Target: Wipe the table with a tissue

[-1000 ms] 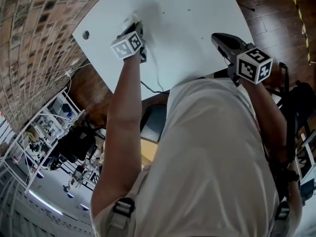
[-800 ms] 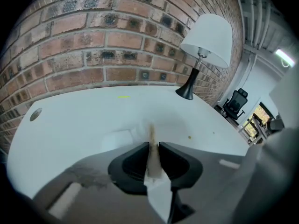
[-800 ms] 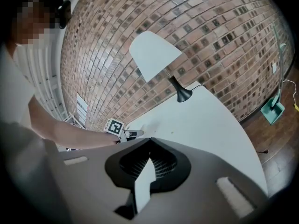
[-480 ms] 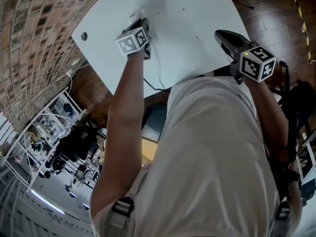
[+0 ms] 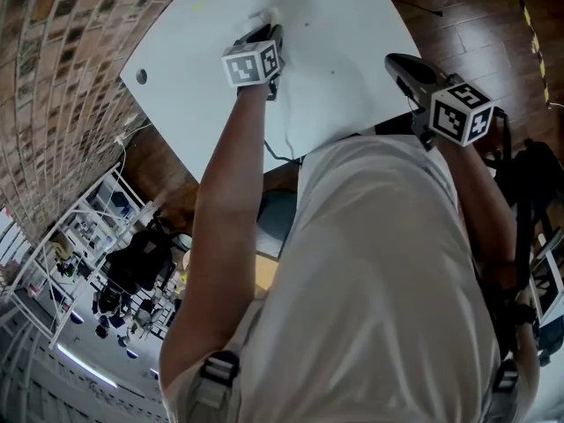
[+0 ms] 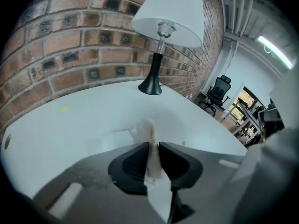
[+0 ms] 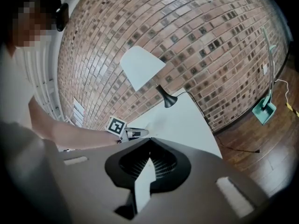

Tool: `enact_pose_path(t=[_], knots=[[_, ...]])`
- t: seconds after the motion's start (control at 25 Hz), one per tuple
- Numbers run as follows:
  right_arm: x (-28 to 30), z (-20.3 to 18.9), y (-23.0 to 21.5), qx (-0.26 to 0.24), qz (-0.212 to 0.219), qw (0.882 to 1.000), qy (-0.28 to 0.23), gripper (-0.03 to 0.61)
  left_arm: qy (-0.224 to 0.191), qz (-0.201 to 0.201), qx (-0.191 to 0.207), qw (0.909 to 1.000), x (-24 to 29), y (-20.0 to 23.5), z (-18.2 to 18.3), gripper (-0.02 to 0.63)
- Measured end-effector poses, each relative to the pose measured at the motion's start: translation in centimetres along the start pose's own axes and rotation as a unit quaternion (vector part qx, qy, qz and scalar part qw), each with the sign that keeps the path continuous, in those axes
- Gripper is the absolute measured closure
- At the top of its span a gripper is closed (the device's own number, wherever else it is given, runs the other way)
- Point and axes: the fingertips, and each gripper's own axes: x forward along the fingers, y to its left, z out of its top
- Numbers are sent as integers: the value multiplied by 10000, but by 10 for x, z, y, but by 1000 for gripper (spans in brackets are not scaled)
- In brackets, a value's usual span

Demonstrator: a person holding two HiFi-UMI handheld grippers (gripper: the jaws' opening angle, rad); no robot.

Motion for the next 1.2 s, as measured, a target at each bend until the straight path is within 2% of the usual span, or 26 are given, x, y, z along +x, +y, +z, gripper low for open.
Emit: enact_pose_path(t=[0.08, 0.24, 0.44, 0.56, 0.68, 0.92, 1.08, 1.2], knots=[[-6, 5, -7, -8, -12, 10000, -11, 572, -3, -199, 76, 9998, 13, -18, 2, 541], [-15, 13, -18, -35, -17, 10000, -37, 572, 126, -169, 366, 9991, 14, -54, 15, 541], [-23, 15, -29, -58, 61, 10000, -18, 572, 185, -595, 792, 9949, 31, -99, 7, 541], [-30, 16, -34, -74, 87, 9999, -11, 572, 311, -1049, 1065, 9883, 31, -128, -11, 541], [-37, 20, -38, -104, 129, 9999, -25, 572, 483, -1566, 1143, 9798, 19, -155, -33, 543], [-48, 20, -50, -141, 204, 9997, 10, 572, 1016, -2100, 1535, 9602, 5, -180, -67, 545], [-43, 18, -50, -161, 289, 9994, 73, 572, 1319, -2395, 1465, 9507, -9, -174, -90, 545], [-40, 18, -48, -187, 336, 9992, 96, 572, 1169, -2436, 898, 9586, -22, -161, -103, 545]])
